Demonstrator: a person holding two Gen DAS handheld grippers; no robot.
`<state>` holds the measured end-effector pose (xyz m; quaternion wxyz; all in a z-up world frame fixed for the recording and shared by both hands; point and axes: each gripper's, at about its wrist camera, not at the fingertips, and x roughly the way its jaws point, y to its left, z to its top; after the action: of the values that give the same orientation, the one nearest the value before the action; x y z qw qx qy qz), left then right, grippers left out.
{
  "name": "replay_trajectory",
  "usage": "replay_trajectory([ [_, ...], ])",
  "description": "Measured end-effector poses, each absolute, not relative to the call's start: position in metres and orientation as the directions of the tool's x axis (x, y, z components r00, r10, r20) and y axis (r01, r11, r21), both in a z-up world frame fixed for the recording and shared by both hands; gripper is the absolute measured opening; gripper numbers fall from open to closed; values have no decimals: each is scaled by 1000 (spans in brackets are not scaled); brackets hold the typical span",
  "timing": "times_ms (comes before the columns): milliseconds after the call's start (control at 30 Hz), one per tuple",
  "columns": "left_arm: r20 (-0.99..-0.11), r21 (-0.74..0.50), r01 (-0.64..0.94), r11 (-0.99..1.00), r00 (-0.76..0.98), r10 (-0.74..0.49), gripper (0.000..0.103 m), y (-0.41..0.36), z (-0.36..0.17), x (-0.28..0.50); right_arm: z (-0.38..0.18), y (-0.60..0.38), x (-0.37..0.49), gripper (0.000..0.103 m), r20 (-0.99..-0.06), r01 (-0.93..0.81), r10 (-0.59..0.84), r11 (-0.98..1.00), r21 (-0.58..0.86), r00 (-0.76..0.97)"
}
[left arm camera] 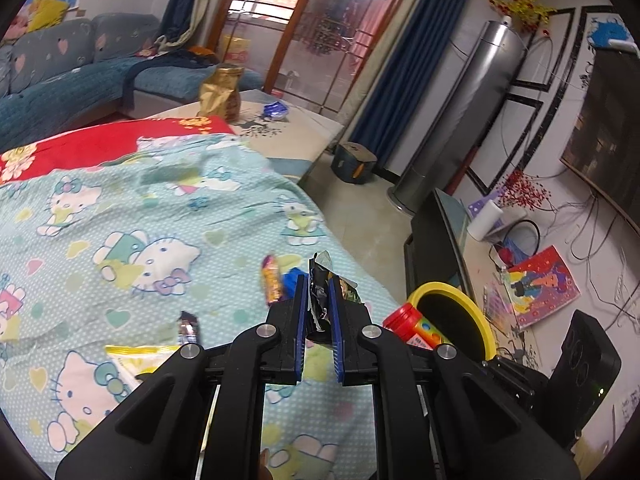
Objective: Collect trash
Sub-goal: 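Carry the black wrapper and red candy tube over the yellow bin with both tools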
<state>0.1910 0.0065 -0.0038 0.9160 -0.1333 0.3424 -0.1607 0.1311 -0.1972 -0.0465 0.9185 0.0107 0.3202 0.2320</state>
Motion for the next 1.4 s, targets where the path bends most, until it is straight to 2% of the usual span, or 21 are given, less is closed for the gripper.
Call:
replay_trajectory([
  [767,-594,-304,353,885,656,-466,11,-78,1,195,-41,-276,131,24,-563,-229,302,953,199,769],
  [1400,-622,-253,503,826,569,-537,11,-173,-14,200,-54,-355,124,24,-578,-11,122,981,192,807],
])
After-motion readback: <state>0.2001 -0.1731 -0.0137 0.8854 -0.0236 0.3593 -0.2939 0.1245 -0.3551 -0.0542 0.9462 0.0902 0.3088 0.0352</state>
